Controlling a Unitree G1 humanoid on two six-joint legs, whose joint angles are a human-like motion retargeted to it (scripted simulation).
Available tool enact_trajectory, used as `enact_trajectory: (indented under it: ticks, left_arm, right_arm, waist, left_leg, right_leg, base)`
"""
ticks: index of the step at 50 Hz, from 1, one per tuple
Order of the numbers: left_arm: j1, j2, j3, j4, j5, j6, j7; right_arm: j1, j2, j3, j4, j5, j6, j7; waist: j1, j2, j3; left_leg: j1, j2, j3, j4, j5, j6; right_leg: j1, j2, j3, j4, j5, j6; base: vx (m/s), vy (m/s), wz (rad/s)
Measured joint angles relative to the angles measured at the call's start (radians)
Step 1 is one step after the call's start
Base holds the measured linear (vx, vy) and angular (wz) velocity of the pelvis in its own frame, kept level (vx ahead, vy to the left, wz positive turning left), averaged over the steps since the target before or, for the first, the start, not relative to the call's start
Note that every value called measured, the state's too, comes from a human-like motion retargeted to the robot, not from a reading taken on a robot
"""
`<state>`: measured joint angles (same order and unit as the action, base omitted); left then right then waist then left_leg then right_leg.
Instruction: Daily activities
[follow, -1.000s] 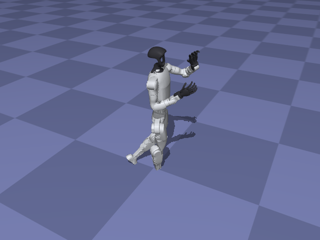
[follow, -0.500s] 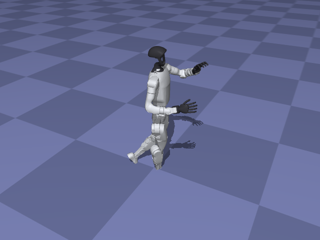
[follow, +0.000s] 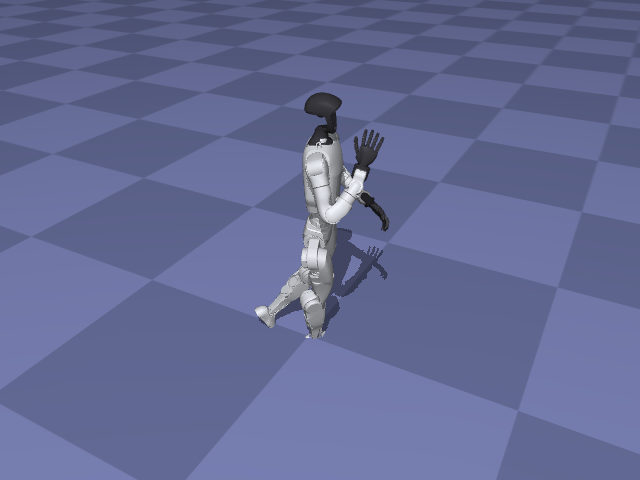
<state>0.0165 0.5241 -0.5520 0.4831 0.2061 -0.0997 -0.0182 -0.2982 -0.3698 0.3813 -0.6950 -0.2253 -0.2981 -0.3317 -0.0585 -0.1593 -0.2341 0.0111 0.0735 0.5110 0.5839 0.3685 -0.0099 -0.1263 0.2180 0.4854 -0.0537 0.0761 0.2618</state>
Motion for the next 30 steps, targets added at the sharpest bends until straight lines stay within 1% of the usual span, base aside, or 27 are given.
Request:
enact_trajectory:
  ticks: [2, 4, 8, 10, 13, 16, 19, 22, 24, 27, 30]
  left_arm:
    - [0.022, 0.012, 0.039, -0.027, -0.028, -0.011, -0.009]
    - [0.054, 0.032, 0.096, -0.086, -0.061, -0.025, -0.018]
    - [0.118, 0.07, 0.261, -0.252, -0.137, -0.052, 0.012]
    - [0.129, 0.077, 0.359, -0.336, -0.181, -0.067, 0.06]
    - [0.101, 0.068, 0.502, -0.464, -0.256, -0.093, 0.163]
    - [0.011, 0.04, 0.621, -0.58, -0.331, -0.124, 0.284]
    - [-0.121, 0.001, 0.691, -0.697, -0.397, -0.163, 0.399]
    - [-0.259, -0.041, 0.686, -0.8, -0.44, -0.194, 0.49]
    - [-0.329, -0.073, 0.639, -0.845, -0.461, -0.204, 0.529]
    - [-0.376, -0.118, 0.527, -0.863, -0.507, -0.206, 0.551]
    - [-0.354, -0.155, 0.387, -0.804, -0.583, -0.195, 0.534]
  right_arm:
    - [0.071, -0.028, -0.018, 0.045, -0.004, 0.005, -0.003]
    - [0.161, -0.064, -0.049, 0.115, -0.015, 0.01, -0.014]
    - [0.362, -0.117, -0.123, 0.341, -0.036, 0.037, -0.064]
    - [0.453, -0.118, -0.162, 0.484, -0.032, 0.064, -0.103]
    - [0.539, -0.081, -0.207, 0.698, 0.006, 0.104, -0.17]
    - [0.57, -0.017, -0.232, 0.858, 0.082, 0.135, -0.231]
    - [0.568, 0.05, -0.231, 0.953, 0.181, 0.147, -0.285]
    - [0.55, 0.099, -0.203, 0.988, 0.279, 0.136, -0.322]
    - [0.537, 0.121, -0.17, 0.98, 0.341, 0.117, -0.336]
    - [0.52, 0.14, -0.107, 0.93, 0.425, 0.081, -0.346]
    - [0.51, 0.141, -0.04, 0.834, 0.496, 0.045, -0.346]
  waist:
    - [0.001, 0.005, 0.009]
    - [0.005, 0.01, 0.013]
    - [0.021, 0.016, 0.019]
    - [0.033, 0.018, 0.016]
    - [0.05, 0.015, 0.0]
    - [0.056, 0.009, -0.018]
    - [0.046, 0.006, -0.033]
    - [0.024, 0.013, -0.037]
    - [0.008, 0.023, -0.031]
    - [-0.013, 0.044, -0.017]
    - [-0.028, 0.063, -0.004]
  left_leg:
    - [-0.003, 0.004, -0.003, 0.005, 0.005, -0.003]
    - [-0.009, 0.001, -0.021, 0.007, 0.016, -0.021]
    - [-0.009, 0.0, -0.041, 0.009, 0.031, -0.037]
    - [-0.003, 0.002, -0.042, 0.007, 0.034, -0.032]
    - [0.011, -0.001, -0.043, -0.003, 0.04, -0.028]
    - [0.028, -0.005, -0.035, -0.015, 0.047, -0.021]
    - [0.042, -0.006, -0.026, -0.021, 0.055, -0.016]
    - [0.047, -0.005, -0.025, -0.016, 0.062, -0.017]
    - [0.044, -0.003, -0.03, -0.008, 0.065, -0.02]
    - [0.036, 0.002, -0.038, 0.006, 0.068, -0.026]
    - [0.023, 0.001, -0.057, 0.015, 0.076, -0.044]
  right_leg:
    - [0.001, 0.003, -0.006, 0.0, 0.002, 0.0]
    - [0.002, 0.0, -0.015, 0.0, 0.001, 0.0]
    - [0.009, -0.002, -0.021, 0.0, -0.004, 0.0]
    - [0.015, -0.001, -0.018, 0.0, -0.007, 0.0]
    - [0.025, -0.006, -0.01, 0.0, -0.013, 0.0]
    - [0.037, -0.01, 0.001, 0.0, -0.019, 0.0]
    - [0.048, -0.014, 0.014, 0.0, -0.025, 0.0]
    - [0.056, -0.015, 0.024, 0.0, -0.029, 0.0]
    - [0.058, -0.013, 0.03, 0.001, -0.029, 0.0]
    - [0.058, -0.008, 0.038, 0.001, -0.028, 0.0]
    - [0.054, -0.007, 0.04, 0.002, -0.028, 0.0]
  base:
    - [0.0, 0.0, 0.0]
    - [0.0, 0.0, 0.0]
    - [0.0, 0.0, 0.0]
    - [0.0, 0.0, 0.0]
    - [0.0, 0.0, 0.0]
    - [0.0, 0.0, 0.0]
    - [0.0, 0.0, 0.0]
    - [0.0, 0.0, 0.0]
    - [0.0, 0.0, 0.0]
    - [0.0, 0.0, 0.0]
    - [0.0, 0.0, 0.0]
